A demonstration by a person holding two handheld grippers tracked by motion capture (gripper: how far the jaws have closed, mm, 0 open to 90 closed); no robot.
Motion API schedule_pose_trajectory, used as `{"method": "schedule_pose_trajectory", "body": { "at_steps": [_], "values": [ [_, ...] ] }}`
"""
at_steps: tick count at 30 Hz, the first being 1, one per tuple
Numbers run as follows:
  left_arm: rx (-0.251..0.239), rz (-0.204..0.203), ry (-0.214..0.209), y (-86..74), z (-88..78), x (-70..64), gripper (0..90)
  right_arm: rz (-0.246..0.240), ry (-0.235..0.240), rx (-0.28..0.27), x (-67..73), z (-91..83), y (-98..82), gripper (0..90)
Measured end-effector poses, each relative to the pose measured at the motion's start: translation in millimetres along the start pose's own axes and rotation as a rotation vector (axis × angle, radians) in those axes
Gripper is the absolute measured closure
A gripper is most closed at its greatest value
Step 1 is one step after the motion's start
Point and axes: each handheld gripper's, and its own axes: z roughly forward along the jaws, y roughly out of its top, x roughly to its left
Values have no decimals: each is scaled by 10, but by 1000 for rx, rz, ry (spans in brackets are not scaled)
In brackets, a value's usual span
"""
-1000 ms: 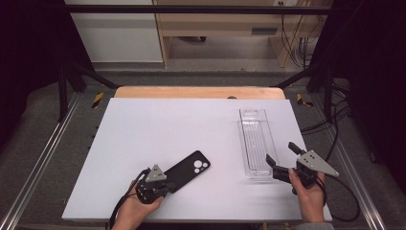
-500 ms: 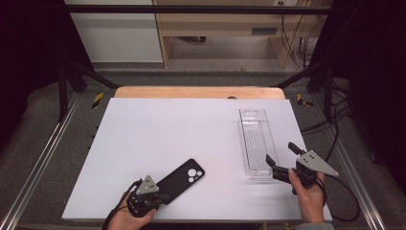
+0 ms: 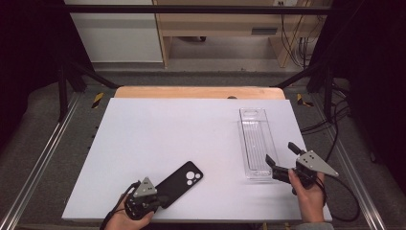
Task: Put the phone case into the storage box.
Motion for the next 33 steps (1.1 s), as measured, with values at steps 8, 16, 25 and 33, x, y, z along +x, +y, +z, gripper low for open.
{"method": "schedule_pose_trajectory", "body": {
  "at_steps": [8,16,25,33],
  "values": [
    [-11,33,97,319,-106,280,900,2,-1,0,-3,-1,0,69],
    [48,34,133,335,13,424,774,5,-3,-1,-12,-4,-2,69],
    [96,33,176,321,121,431,366,7,-4,-2,-11,-7,1,68],
    [143,-15,156,326,157,493,104,5,-3,-1,-11,-6,0,68]
  ]
}}
